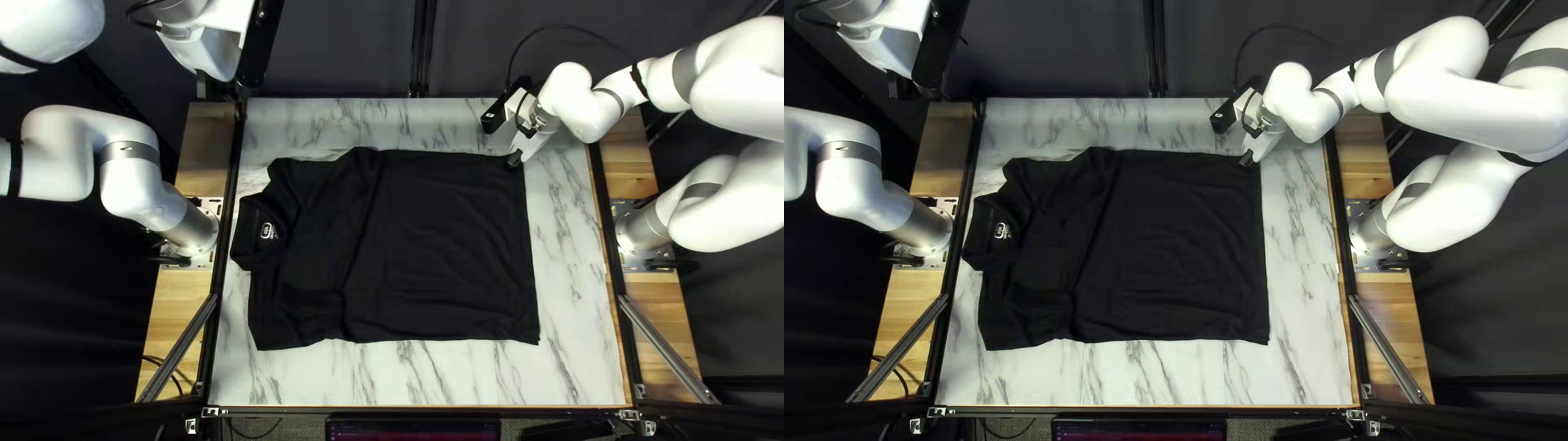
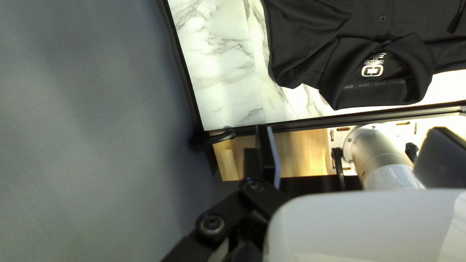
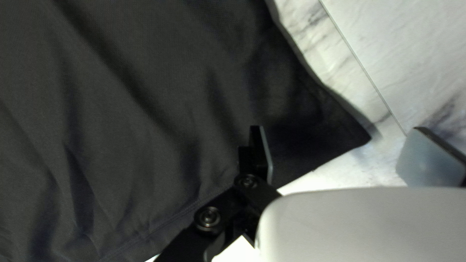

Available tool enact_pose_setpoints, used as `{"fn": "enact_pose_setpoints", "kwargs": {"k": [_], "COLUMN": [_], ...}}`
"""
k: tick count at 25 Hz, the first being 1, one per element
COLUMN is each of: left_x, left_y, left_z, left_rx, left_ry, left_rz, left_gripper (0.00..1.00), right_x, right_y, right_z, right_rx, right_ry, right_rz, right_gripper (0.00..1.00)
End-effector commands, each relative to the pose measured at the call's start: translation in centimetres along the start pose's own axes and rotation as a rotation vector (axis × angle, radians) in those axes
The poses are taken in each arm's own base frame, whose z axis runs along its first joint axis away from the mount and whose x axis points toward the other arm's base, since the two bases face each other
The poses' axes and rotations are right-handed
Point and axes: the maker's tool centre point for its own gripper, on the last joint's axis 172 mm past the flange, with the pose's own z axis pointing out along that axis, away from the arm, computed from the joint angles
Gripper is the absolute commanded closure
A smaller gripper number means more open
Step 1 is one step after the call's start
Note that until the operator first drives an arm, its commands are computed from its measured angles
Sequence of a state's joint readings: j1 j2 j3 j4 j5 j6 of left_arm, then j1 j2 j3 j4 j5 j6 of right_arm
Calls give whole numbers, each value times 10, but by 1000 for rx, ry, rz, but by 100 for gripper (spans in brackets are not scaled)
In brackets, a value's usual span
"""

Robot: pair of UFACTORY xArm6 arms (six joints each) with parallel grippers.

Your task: Fold t-shirt

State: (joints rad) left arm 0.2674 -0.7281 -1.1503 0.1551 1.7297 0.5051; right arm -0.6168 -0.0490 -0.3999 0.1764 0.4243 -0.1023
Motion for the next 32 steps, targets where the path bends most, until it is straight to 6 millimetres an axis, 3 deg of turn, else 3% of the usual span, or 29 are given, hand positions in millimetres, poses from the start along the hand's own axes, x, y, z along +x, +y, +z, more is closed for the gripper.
{"fn": "enact_pose_setpoints", "kwargs": {"k": [1,5,12,23,32], "left_x": [0,0,0,0,0], "left_y": [0,0,0,0,0], "left_z": [0,0,0,0,0], "left_rx": [0,0,0,0,0], "left_ry": [0,0,0,0,0], "left_rz": [0,0,0,0,0], "left_gripper": [0,0,0,0,0], "right_x": [0,0,-6,-40,-48], "right_y": [1,-3,-13,21,36], "right_z": [1,-5,-31,-57,-76], "right_rx": [1,1,-16,-78,-133], "right_ry": [-2,4,32,26,21], "right_rz": [7,12,22,61,87], "right_gripper": [100,100,100,100,100]}}
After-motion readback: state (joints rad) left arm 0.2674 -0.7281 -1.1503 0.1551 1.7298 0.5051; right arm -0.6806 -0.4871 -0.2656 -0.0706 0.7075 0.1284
